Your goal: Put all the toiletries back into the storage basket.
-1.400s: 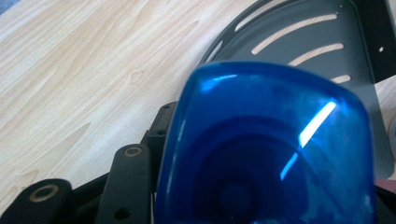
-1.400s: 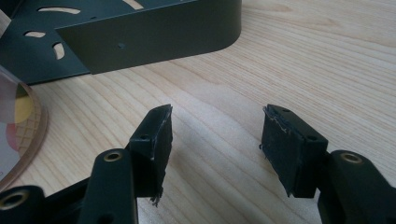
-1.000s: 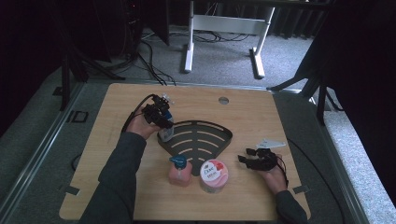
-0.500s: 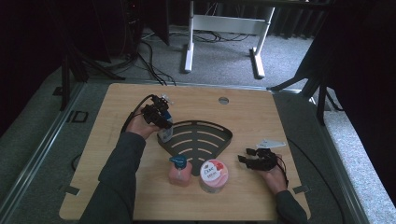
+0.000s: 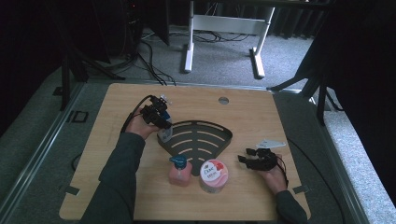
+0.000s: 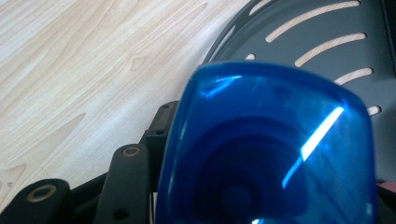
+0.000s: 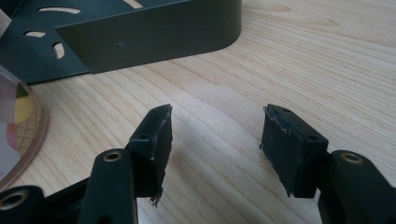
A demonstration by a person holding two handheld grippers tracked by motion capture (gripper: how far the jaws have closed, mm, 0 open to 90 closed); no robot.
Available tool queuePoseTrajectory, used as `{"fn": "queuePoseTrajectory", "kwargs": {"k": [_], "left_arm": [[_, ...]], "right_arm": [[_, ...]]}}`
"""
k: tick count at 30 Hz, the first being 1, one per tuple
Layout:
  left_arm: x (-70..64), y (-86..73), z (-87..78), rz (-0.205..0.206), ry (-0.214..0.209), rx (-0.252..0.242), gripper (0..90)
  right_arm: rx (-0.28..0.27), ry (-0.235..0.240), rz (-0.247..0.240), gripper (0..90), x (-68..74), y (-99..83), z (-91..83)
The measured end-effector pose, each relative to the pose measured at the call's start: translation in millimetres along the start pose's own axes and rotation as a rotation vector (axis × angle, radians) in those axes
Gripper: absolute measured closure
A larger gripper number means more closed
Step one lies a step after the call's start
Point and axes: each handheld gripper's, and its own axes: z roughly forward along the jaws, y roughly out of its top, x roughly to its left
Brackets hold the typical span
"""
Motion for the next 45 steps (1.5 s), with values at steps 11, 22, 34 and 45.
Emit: {"fn": "queuePoseTrajectory", "kwargs": {"k": [11, 22, 34, 45], "left_arm": [[-2.0, -4.5, 7.6, 0.011, 0.017, 0.054, 48.4], [-0.7, -8.4, 1.5, -0.010, 0.011, 0.035, 39.6], [3.4, -26.6, -10.9, -0.042, -0.002, -0.020, 38.0], [-2.7, -42.7, -25.2, -0.032, 0.003, -0.042, 40.3]], "right_arm": [[0.000, 0.000, 0.000, 42.6, 0.1, 0.0, 0.0], [0.000, 0.000, 0.000, 42.6, 0.1, 0.0, 0.0], [0.001, -0.001, -0.002, 42.6, 0.3, 0.0, 0.0], [0.001, -0.001, -0.002, 42.6, 0.3, 0.0, 0.0]]}}
